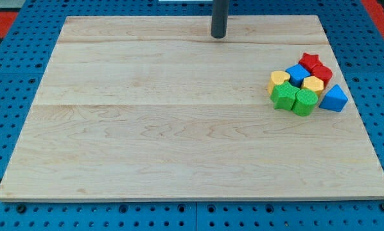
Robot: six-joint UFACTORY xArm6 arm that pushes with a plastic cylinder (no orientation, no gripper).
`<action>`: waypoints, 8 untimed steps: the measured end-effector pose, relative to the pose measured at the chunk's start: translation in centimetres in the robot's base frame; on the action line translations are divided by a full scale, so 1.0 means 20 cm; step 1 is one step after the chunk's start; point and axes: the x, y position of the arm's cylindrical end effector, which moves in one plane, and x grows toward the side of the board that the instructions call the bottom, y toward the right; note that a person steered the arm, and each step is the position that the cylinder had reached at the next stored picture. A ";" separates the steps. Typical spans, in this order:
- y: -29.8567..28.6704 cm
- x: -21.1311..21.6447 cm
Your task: Push the blue triangle and the group of blocks left a bit
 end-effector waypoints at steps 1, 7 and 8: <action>0.00 0.07; 0.11 0.96; 0.15 1.18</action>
